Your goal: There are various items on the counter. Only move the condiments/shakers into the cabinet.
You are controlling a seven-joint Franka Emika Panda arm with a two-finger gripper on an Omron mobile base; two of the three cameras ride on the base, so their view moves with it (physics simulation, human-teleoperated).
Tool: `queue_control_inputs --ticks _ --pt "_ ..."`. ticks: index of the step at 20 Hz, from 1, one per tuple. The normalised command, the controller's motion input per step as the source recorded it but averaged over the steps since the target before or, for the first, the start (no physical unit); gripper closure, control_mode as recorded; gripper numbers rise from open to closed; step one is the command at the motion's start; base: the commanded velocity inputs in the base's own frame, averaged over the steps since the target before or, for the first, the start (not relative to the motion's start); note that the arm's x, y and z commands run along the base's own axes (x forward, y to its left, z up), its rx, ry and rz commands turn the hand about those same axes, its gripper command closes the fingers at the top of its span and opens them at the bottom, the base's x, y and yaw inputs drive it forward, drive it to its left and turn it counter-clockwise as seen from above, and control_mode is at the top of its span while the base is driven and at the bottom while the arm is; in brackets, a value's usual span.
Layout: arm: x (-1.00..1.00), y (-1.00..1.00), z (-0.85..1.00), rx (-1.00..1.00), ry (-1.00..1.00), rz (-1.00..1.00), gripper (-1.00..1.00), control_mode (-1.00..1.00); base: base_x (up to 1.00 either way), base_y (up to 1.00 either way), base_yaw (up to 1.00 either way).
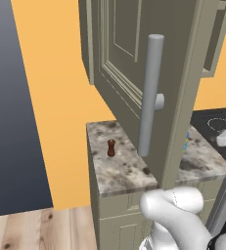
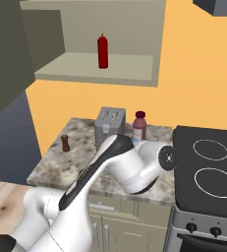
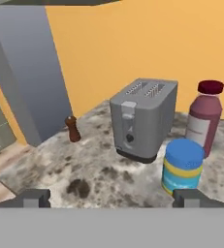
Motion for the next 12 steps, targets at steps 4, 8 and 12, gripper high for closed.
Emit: queue_control_inputs --ticks 4,8,12 --pt "0.03 0.0 -0.34 0.08 -0.39 0.27 -1.0 -1.0 0.0 0.0 0.0" --pt "0.14 0.0 -0.08 0.02 -0.05 0.13 -1.0 -1.0 0.0 0.0 0.0" --pt "0.2 0.0 0.0 0.0 0.07 0.05 -1.0 -1.0 0.0 0.0 0.0"
